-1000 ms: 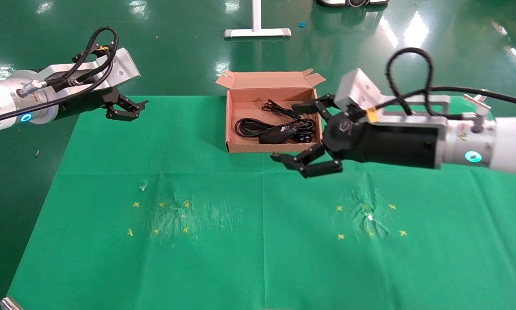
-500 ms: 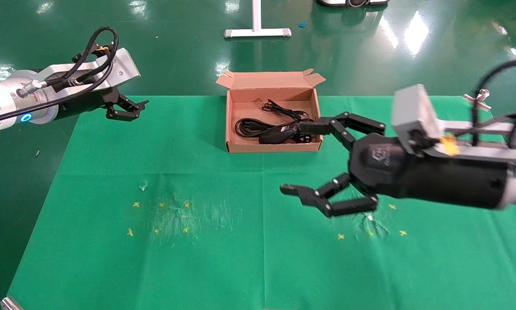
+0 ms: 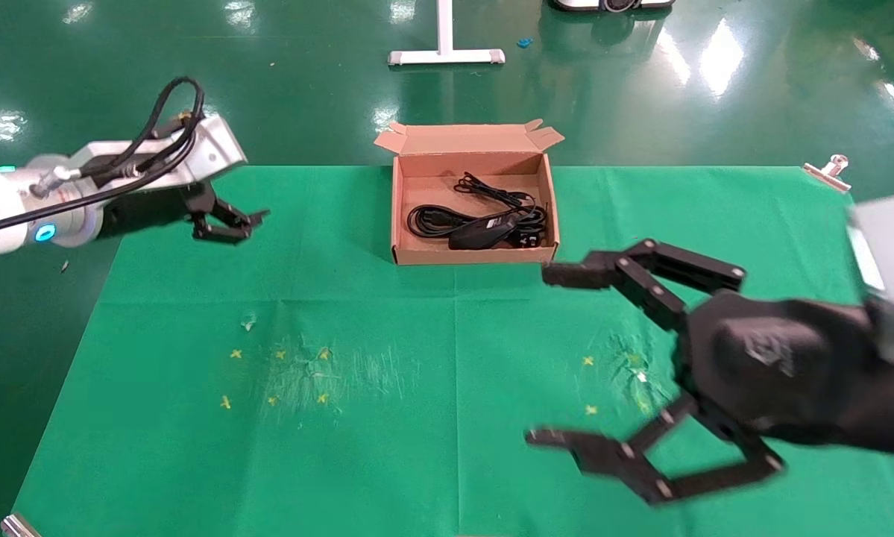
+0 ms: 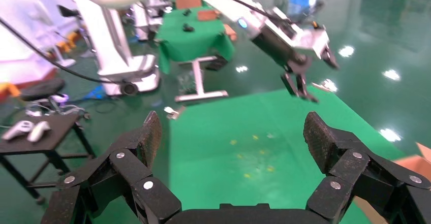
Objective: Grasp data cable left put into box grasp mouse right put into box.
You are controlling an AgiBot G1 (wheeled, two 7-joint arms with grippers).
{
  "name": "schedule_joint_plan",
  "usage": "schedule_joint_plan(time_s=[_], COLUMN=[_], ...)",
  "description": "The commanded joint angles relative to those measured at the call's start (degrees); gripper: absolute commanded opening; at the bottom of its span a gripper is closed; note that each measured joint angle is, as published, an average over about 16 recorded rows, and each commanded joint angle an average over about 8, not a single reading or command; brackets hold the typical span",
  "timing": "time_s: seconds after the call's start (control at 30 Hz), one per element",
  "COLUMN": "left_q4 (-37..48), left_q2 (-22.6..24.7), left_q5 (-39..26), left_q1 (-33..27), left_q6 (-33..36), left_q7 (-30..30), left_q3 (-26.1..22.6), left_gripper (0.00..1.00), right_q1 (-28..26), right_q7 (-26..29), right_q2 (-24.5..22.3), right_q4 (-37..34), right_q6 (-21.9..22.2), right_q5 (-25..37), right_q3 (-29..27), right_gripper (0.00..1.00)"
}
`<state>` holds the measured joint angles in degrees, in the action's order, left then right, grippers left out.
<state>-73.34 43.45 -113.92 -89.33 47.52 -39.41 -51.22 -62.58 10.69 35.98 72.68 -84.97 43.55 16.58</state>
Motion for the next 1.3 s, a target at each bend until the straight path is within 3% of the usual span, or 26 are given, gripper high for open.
schedule_joint_plan(time_s=[0.03,1.3], left_q4=[-0.01,-0.18], left_q2=[-0.32,-6.41], left_q5=[2.71,54.75], left_q1=[1.04,21.1], left_q6=[1.43,29.01], left_q7=[1.08,21.77], left_q3=[1.32,26.74], left_gripper=[1.0,1.0], right_q1=[0.94,0.94], right_q7=[0.04,-0.05], right_q2=[-0.9,-1.01], right_q4=[0.82,0.83], right_q6=[-0.69,-0.69], right_q5=[-1.59,-1.8], right_q3=[-0.51,-0.37], right_gripper=[1.0,1.0])
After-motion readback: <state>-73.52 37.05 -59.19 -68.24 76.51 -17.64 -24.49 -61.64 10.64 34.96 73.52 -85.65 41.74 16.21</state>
